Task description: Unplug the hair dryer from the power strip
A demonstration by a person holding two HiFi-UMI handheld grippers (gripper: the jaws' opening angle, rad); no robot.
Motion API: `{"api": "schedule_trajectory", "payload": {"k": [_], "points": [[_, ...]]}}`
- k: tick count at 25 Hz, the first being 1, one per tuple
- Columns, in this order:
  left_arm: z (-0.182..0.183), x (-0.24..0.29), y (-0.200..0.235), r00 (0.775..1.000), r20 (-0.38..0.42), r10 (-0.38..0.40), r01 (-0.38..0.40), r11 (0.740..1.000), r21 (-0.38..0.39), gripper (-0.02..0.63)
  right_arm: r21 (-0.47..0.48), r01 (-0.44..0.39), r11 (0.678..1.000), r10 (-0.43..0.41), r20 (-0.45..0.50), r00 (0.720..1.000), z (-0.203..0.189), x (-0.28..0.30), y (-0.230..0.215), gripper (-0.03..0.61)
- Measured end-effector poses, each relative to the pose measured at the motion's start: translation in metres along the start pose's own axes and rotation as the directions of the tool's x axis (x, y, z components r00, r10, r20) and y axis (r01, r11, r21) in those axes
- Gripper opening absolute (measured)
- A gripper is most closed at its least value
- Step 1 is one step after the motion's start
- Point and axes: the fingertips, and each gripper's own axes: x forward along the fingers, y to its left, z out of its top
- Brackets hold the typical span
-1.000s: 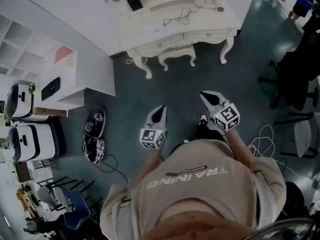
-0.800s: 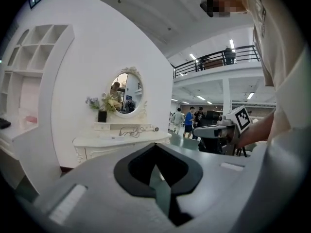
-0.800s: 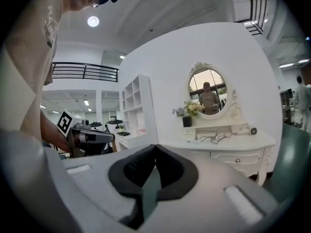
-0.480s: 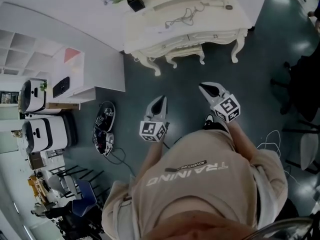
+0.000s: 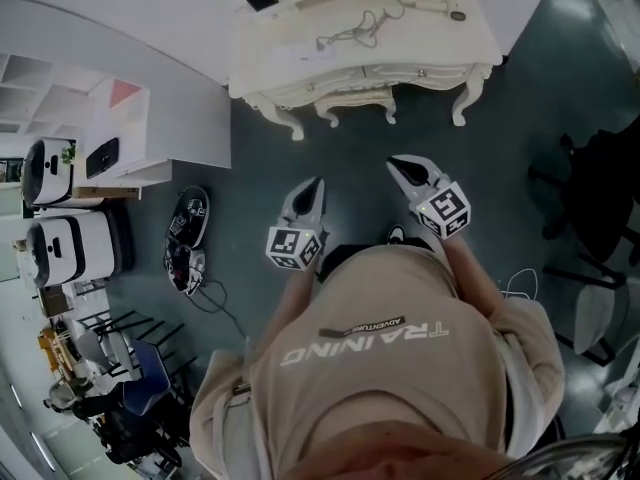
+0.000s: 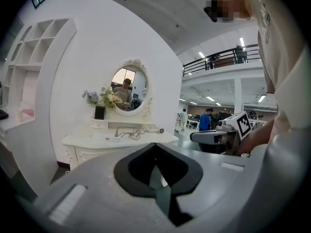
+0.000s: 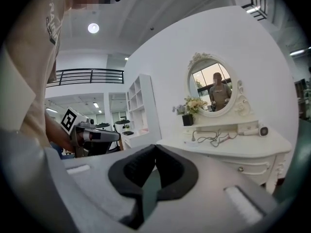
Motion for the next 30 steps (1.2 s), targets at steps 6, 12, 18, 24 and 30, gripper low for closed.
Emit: {"api": "schedule_trajectory", "payload": {"k": [6, 12, 18, 24, 30], "points": [[0.011, 0.027, 0.02, 1.0, 0.01, -0.009, 0.009, 1.0, -0.002, 0.006, -0.008, -0.003, 1.0, 0.003, -0.003, 1.0, 0.001, 0.019, -0.019, 0.005], [0.001, 0.043, 0.042, 0.999, -0.015, -0.051, 0.051, 0.998, -0.03, 0.006, 0.033, 0.045, 0.998, -0.045, -0.027, 0.999, -0.003, 0.034, -0.021, 0.005], [0.032, 0.067, 0.085, 0.992, 0.011, -0.13, 0.13, 0.992, -0.002, 0.006, -0.004, 0.106, 0.994, -0.106, -0.026, 0.994, 0.027, 0.074, -0.031, 0.005], [0.046, 0.076, 0.136, 0.978, -0.016, -0.208, 0.208, 0.973, 0.101, 0.006, -0.025, 0.138, 0.99, -0.139, -0.016, 0.99, 0.043, 0.138, -0.019, 0.005], [0.033, 0.085, 0.185, 0.969, -0.032, -0.244, 0.246, 0.965, 0.094, 0.006, -0.058, 0.156, 0.986, -0.158, -0.03, 0.987, 0.039, 0.196, -0.009, 0.005]]}}
